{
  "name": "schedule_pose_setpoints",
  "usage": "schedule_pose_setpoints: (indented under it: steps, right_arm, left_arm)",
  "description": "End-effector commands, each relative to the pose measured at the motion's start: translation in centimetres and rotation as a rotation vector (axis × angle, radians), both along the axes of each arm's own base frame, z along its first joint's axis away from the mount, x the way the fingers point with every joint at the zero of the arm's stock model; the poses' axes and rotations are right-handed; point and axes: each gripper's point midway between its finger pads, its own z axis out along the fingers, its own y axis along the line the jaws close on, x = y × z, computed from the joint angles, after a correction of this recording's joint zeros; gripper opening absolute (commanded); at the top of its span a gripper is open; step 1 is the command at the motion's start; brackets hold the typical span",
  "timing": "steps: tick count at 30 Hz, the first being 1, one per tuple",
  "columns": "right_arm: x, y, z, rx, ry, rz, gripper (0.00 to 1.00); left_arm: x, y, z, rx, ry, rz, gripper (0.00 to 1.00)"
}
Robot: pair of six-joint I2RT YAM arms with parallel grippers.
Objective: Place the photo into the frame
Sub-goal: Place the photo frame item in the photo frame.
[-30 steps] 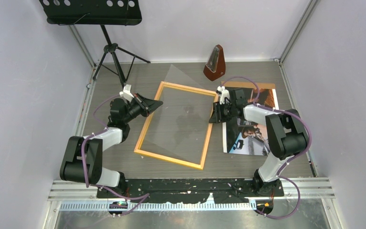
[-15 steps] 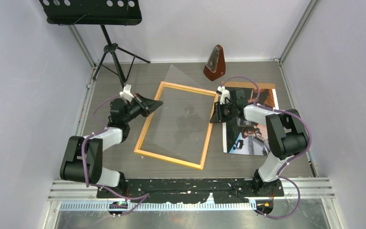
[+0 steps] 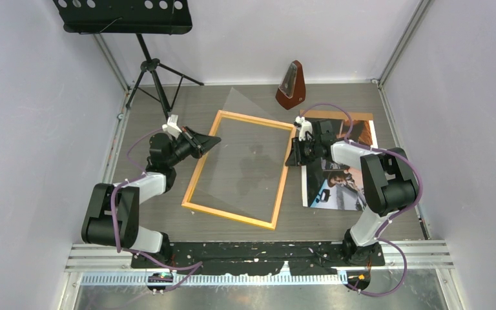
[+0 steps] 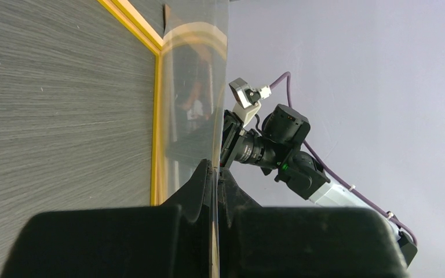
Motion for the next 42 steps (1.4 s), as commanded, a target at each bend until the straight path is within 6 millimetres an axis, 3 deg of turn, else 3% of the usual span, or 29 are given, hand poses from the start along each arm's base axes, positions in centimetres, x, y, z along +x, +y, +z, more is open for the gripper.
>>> schedule_pose_setpoints:
  steps: [1,42]
  right_arm:
    - [1.0,0.1,0.9,-0.005,-0.038,0.004,0.25]
    - [0.9,-0.1,0.4,-0.023,-0.016,-0.004,0.20]
  left_arm:
    - [0.1,-0.3,0.9,0.000,-0.049,-0.022,0.00]
    - [1.6,0.3,-1.1,0.181,-0.175,-0.003,0.00]
